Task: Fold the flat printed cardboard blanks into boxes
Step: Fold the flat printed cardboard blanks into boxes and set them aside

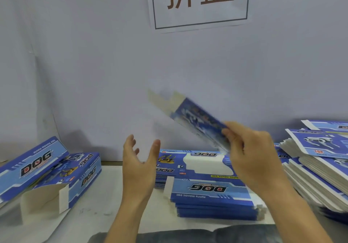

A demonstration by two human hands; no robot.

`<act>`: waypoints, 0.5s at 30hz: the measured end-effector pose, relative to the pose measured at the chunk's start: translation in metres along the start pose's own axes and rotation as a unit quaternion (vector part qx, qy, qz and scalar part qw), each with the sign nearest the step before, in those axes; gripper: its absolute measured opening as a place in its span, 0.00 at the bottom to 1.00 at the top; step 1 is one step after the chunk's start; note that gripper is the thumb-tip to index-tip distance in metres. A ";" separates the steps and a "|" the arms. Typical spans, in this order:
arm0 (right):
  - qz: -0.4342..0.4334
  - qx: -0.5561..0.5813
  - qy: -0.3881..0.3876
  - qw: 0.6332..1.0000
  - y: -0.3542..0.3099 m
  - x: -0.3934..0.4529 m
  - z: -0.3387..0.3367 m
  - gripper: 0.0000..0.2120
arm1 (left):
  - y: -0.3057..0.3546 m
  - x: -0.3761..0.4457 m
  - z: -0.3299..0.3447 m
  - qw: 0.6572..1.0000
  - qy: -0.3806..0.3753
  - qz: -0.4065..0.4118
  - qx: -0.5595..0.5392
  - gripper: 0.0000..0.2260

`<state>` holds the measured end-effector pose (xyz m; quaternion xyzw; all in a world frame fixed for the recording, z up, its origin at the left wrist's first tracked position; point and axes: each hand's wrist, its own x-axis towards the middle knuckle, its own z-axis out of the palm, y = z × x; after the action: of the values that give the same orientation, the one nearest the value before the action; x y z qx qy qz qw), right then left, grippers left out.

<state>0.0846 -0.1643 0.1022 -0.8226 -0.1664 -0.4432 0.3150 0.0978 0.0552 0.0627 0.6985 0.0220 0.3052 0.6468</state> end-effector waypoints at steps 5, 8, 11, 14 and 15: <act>-0.002 0.234 0.057 0.971 -0.031 0.013 -0.028 0.17 | 0.027 -0.007 -0.003 0.980 -0.092 0.026 -0.173 0.31; 0.089 0.300 -0.004 0.950 -0.033 0.012 -0.028 0.18 | 0.044 -0.008 -0.006 0.973 -0.069 0.049 -0.213 0.20; 0.146 0.293 -0.043 0.944 -0.026 0.011 -0.024 0.10 | 0.054 -0.007 -0.012 0.979 -0.067 0.102 -0.161 0.14; 0.152 0.304 0.003 0.940 -0.026 0.011 -0.019 0.26 | 0.057 -0.010 -0.014 0.981 -0.097 0.147 -0.080 0.10; 0.136 0.296 0.025 0.945 -0.025 0.012 -0.018 0.33 | 0.057 -0.012 -0.013 0.979 -0.115 0.157 -0.057 0.08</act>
<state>0.0662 -0.1574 0.1282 -0.6957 -0.1684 -0.3475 0.6057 0.0614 0.0526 0.1099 0.6861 -0.1803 0.3213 0.6274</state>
